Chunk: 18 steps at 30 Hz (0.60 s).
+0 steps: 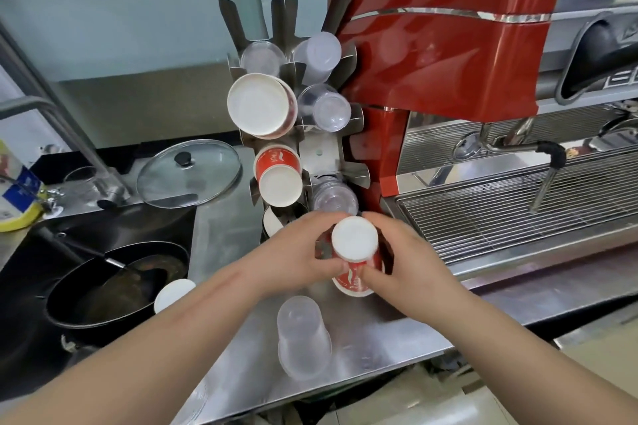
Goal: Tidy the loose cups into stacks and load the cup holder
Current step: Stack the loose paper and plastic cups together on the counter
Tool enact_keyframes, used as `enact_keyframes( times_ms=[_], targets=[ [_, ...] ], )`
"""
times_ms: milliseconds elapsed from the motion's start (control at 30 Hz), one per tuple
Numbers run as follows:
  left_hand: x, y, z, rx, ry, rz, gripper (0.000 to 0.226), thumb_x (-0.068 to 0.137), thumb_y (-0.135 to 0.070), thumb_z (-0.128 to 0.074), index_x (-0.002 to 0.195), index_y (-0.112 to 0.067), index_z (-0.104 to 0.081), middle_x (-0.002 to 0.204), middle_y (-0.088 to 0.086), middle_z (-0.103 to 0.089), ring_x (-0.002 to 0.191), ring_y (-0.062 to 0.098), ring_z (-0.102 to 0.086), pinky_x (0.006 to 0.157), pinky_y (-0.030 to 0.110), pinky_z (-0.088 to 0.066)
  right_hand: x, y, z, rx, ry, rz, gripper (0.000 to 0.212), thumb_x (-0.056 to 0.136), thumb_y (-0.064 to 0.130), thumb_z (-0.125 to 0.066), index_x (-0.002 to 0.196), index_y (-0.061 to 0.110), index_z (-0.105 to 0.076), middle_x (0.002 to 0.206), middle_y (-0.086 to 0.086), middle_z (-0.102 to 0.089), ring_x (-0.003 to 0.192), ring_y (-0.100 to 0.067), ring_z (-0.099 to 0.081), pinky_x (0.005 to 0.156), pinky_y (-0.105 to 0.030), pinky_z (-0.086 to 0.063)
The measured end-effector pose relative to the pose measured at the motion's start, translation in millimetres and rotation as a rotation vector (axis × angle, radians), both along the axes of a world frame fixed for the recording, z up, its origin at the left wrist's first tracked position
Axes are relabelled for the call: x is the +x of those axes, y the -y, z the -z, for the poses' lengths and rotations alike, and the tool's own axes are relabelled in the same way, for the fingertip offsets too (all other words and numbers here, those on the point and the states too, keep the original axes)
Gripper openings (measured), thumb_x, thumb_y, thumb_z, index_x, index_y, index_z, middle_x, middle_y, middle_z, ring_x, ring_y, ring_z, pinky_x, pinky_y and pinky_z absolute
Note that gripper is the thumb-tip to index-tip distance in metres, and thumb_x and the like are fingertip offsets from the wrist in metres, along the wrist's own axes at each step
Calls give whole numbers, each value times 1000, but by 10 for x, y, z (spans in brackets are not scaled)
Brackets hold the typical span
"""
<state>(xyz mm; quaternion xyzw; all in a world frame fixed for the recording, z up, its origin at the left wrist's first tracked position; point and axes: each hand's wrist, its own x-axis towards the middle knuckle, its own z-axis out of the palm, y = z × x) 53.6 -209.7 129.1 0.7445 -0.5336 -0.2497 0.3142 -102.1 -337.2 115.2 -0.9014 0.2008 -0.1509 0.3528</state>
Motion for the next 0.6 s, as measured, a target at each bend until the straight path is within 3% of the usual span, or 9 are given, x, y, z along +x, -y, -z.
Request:
enact_keyframes(
  times_ms=[100, 167, 233, 333, 500, 600],
  targets=[
    [-61, -154, -218, -128, -107, -58, 57, 82, -9, -75, 117, -49, -53, 116, -14, -63, 107, 0, -62, 91, 22, -54, -45, -83, -249, 21, 115, -18, 69, 71, 34, -69, 133, 46, -39, 120, 23, -49, 112, 5, -48, 99, -18, -41],
    [-106, -278, -349, -188, -154, -83, 63, 82, -10, -75, 114, -59, -51, 115, -17, -65, 106, -4, -62, 88, 16, -53, -59, -153, -405, 21, 162, -51, 66, 72, 35, -68, 126, 56, -37, 120, 26, -49, 114, 2, -52, 98, -26, -46],
    [-139, -399, -447, -243, -193, -111, 60, 78, -26, -75, 118, -63, -52, 121, -19, -64, 113, 0, -61, 95, 24, -53, -65, -222, -517, 53, 197, -84, 63, 74, 35, -68, 127, 54, -41, 124, 21, -52, 116, -3, -54, 96, -32, -49],
    [-118, -594, -526, -285, -212, -125, 60, 75, -40, -72, 132, -44, -52, 132, -8, -60, 122, 12, -60, 101, 41, -52, -55, -350, -646, 131, 240, -146, 62, 74, 38, -69, 130, 48, -43, 128, 17, -54, 118, -7, -56, 95, -36, -51],
    [-79, -965, -691, -315, -246, -120, 59, 74, -44, -74, 129, -47, -53, 133, -5, -58, 125, 15, -58, 101, 42, -52, 37, -623, -787, 198, 288, -261, 60, 74, 39, -68, 128, 50, -43, 127, 19, -56, 120, -7, -55, 96, -35, -50],
    [-8, -1212, -751, -294, -238, -120, 64, 72, -45, -76, 132, -39, -53, 132, -9, -60, 124, 13, -59, 100, 41, -53, 145, -792, -785, 234, 261, -309, 63, 72, 40, -69, 129, 50, -44, 126, 17, -57, 119, -9, -56, 95, -38, -51]
  ],
)
